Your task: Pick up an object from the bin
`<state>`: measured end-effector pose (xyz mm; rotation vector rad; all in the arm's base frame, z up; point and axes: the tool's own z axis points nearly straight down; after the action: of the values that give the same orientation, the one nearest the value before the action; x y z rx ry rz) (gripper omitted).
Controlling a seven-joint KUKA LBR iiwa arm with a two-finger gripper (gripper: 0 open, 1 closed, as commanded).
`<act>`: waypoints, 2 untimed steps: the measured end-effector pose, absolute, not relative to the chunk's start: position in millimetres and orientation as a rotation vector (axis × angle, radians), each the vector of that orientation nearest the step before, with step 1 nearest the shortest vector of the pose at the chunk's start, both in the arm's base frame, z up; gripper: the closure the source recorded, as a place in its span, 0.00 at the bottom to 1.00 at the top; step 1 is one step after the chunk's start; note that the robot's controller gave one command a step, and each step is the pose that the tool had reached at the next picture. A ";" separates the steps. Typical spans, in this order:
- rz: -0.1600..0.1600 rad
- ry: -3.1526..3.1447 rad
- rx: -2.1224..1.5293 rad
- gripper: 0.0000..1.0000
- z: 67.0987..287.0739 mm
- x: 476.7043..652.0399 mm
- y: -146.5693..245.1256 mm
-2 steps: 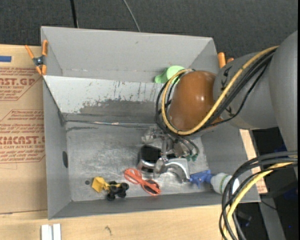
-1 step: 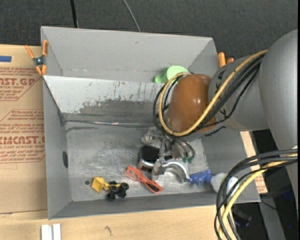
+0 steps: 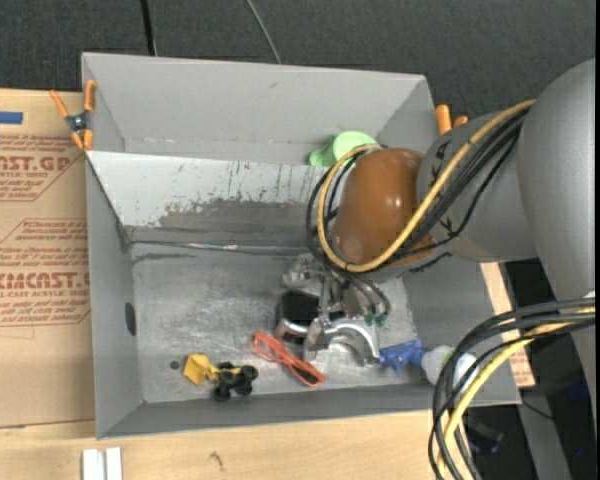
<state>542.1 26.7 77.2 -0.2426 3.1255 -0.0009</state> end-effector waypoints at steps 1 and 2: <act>0.000 3.146 -0.166 1.00 108.7 560.4 39.0; 0.003 3.130 -0.216 1.00 134.6 575.7 30.7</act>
Offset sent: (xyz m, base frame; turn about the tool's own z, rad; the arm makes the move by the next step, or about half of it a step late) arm 0.0355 -0.0169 0.0507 -0.0281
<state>575.7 30.7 134.6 -0.2163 3.1304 0.0030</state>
